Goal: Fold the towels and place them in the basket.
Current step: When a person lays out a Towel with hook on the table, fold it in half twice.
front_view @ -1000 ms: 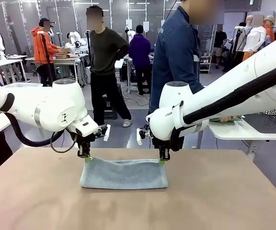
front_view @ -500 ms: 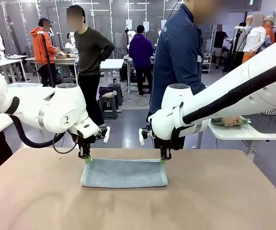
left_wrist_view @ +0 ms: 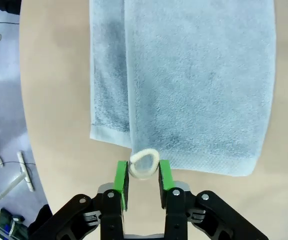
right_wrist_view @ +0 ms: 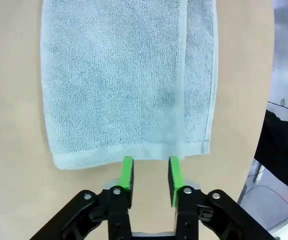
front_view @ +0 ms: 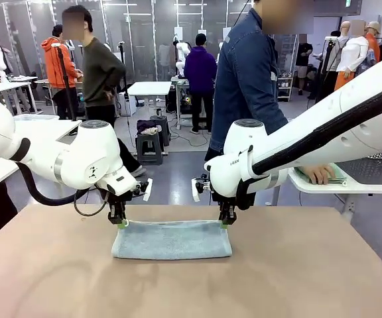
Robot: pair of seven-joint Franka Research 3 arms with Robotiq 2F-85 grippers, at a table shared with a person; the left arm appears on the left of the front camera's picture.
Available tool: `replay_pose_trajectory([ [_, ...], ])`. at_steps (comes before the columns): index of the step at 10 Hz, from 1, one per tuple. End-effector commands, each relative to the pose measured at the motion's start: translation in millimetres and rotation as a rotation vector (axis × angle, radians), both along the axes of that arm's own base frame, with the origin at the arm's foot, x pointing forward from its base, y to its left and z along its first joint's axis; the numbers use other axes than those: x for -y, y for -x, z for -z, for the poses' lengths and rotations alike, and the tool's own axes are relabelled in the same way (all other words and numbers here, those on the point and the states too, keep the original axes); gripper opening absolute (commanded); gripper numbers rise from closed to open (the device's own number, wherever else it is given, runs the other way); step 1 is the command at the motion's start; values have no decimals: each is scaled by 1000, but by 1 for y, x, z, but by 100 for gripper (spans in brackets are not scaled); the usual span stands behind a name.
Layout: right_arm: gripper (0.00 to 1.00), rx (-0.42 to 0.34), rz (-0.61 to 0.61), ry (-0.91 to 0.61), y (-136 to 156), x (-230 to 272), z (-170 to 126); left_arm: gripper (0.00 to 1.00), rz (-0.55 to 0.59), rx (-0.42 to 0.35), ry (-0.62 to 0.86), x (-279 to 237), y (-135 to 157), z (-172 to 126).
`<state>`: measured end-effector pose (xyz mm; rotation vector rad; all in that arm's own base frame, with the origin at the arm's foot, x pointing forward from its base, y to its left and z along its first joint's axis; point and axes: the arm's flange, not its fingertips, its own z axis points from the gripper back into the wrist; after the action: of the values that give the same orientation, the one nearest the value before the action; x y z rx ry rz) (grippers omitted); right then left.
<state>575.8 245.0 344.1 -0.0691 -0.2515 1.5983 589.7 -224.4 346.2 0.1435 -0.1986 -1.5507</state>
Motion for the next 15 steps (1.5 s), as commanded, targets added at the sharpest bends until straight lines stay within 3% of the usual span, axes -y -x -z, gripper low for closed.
replay_pose_trajectory([
  [1,56,32,-31,-1,-1,7,-4,54,-3,69,-10,-5,0,-4],
  [2,65,41,-23,-3,1,8,-13,65,-2,86,-5,-11,3,-15],
  [3,76,15,7,-28,16,7,-33,72,29,5,43,-12,18,-42],
  [4,76,-28,50,-20,41,4,-59,72,-1,-60,58,-12,44,-78],
  [5,76,-53,84,-30,66,3,-90,72,-2,-67,62,-15,70,-117],
  [7,76,-56,135,-75,111,6,-144,72,6,-42,135,-30,110,-179],
  [8,76,-47,175,-110,127,10,-161,72,9,-7,169,-42,120,-194],
  [10,76,-100,394,-216,151,26,-184,72,10,25,256,-72,132,-203],
  [12,76,-218,690,-367,162,50,-188,72,19,34,295,-90,136,-199],
  [15,76,-516,1038,-581,166,83,-159,72,47,48,346,-103,137,-196],
])
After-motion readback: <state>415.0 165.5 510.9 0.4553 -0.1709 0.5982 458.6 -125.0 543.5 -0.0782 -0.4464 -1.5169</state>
